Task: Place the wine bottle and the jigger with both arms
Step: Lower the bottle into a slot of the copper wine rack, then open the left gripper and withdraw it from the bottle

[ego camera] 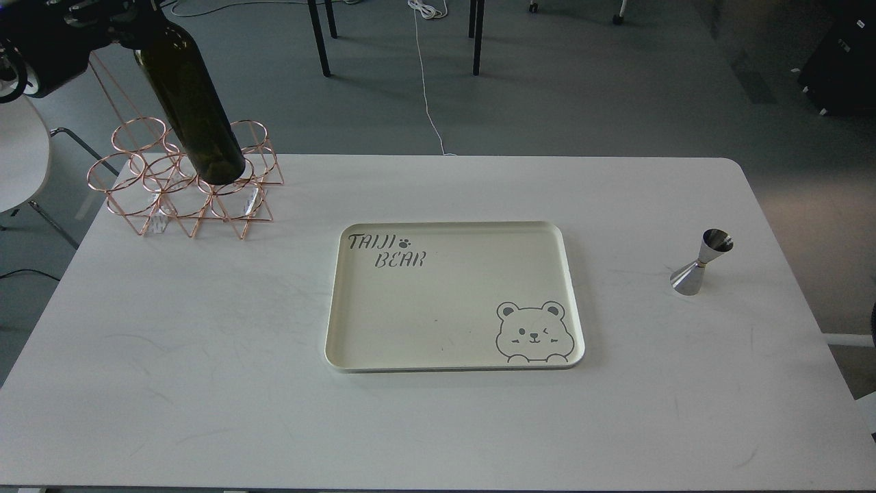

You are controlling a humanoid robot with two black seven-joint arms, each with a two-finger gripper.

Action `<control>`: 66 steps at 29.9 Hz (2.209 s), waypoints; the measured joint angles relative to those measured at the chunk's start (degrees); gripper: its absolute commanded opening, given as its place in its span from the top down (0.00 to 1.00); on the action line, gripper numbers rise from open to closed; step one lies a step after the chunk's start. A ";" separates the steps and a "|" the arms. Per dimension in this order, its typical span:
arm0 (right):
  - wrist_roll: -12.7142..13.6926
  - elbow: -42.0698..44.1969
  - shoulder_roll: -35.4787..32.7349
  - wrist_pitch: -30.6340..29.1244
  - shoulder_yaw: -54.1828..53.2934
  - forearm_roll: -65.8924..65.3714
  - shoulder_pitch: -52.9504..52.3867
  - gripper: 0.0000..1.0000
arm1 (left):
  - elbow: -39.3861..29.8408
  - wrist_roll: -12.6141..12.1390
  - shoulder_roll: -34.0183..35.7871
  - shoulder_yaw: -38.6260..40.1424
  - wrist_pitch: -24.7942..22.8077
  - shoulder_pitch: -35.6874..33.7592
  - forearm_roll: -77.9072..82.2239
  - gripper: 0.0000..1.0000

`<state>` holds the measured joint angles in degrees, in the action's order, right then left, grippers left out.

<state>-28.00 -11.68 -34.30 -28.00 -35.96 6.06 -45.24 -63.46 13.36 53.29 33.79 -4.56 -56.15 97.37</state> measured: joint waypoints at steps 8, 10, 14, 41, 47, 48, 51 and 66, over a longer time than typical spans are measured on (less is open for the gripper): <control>0.00 0.02 -0.05 0.00 0.02 0.00 0.07 0.02 | 0.10 -0.06 -0.89 -0.99 0.04 0.32 -0.32 0.87; 0.00 0.02 -0.05 0.00 0.02 0.00 0.11 0.02 | 0.11 -0.09 -1.22 -1.86 0.18 0.34 -0.35 0.86; 0.00 0.01 0.02 0.00 0.01 0.00 -0.04 0.02 | 0.18 -0.16 -2.40 -3.11 0.35 0.35 -0.36 0.85; 0.00 -0.01 -0.07 0.00 0.02 0.00 -0.16 0.02 | 4.14 0.44 -5.51 -7.01 2.93 2.48 -0.62 0.72; 0.00 -0.06 -0.04 0.00 0.09 0.00 -0.50 0.02 | 4.15 0.40 -5.90 -6.98 2.99 3.17 -0.66 0.61; 0.00 -0.09 -0.01 0.00 0.10 0.00 -0.52 0.02 | 4.15 0.37 -5.94 -6.97 2.99 3.27 -0.69 0.59; 0.00 -0.11 0.03 0.00 0.17 0.00 -0.54 0.02 | 4.22 0.37 -6.17 -6.96 2.99 3.61 -0.84 0.50; 0.00 -0.18 -0.38 0.00 0.20 0.00 -0.11 0.02 | 5.98 0.60 -6.32 -6.01 6.20 2.65 -15.81 0.02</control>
<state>-28.00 -11.87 -34.68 -28.00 -35.77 6.06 -45.35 -57.48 13.95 46.96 27.78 1.64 -53.50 81.56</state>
